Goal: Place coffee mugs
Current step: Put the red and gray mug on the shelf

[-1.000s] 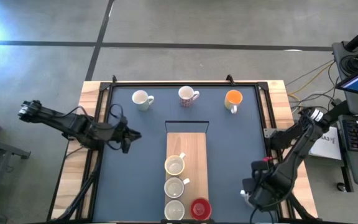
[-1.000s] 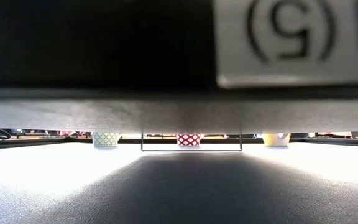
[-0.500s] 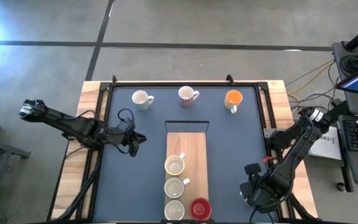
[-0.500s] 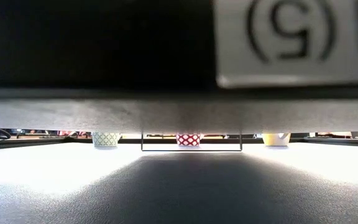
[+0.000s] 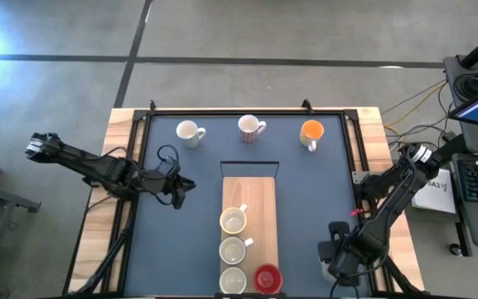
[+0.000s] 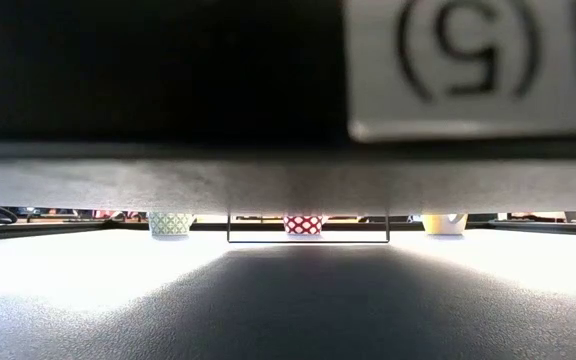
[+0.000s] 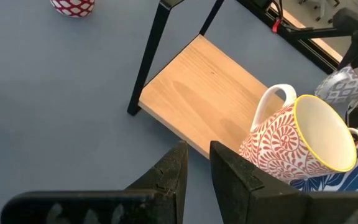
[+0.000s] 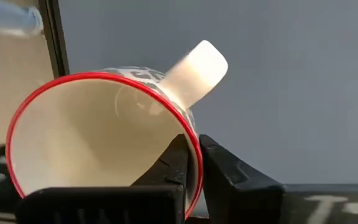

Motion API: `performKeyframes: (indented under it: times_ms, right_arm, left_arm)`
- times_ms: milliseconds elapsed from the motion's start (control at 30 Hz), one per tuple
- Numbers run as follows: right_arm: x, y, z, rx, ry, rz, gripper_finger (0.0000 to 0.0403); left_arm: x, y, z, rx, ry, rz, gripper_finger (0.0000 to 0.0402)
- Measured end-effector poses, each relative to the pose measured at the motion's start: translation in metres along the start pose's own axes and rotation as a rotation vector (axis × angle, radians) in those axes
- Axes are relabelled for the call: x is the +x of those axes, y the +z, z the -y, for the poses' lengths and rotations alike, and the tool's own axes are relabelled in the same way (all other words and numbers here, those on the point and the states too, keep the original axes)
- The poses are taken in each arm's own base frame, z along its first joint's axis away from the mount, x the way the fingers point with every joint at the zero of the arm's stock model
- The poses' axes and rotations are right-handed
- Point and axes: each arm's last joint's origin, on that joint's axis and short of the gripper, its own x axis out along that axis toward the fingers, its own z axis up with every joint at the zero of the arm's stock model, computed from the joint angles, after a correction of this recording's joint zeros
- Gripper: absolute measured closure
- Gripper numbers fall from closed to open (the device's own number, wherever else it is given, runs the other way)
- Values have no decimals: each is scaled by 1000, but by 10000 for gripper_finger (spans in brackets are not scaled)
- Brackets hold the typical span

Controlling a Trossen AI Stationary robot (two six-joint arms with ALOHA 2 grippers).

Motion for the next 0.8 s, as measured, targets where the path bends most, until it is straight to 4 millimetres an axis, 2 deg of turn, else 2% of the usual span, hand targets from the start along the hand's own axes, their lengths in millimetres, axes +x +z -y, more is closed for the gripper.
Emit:
performKeyframes:
  times_ms: [200, 433, 800]
  right_arm:
    - [-3, 6, 4, 266, -3, 12, 388]
    - [-12, 24, 16, 617, -40, 138, 388]
    - [-15, 51, 51, 929, -96, 234, 389]
  left_arm:
    - [0, 0, 0, 0, 0, 0, 350]
    - [0, 0, 0, 0, 0, 1, 350]
    - [0, 0, 0, 5, 0, 1, 350]
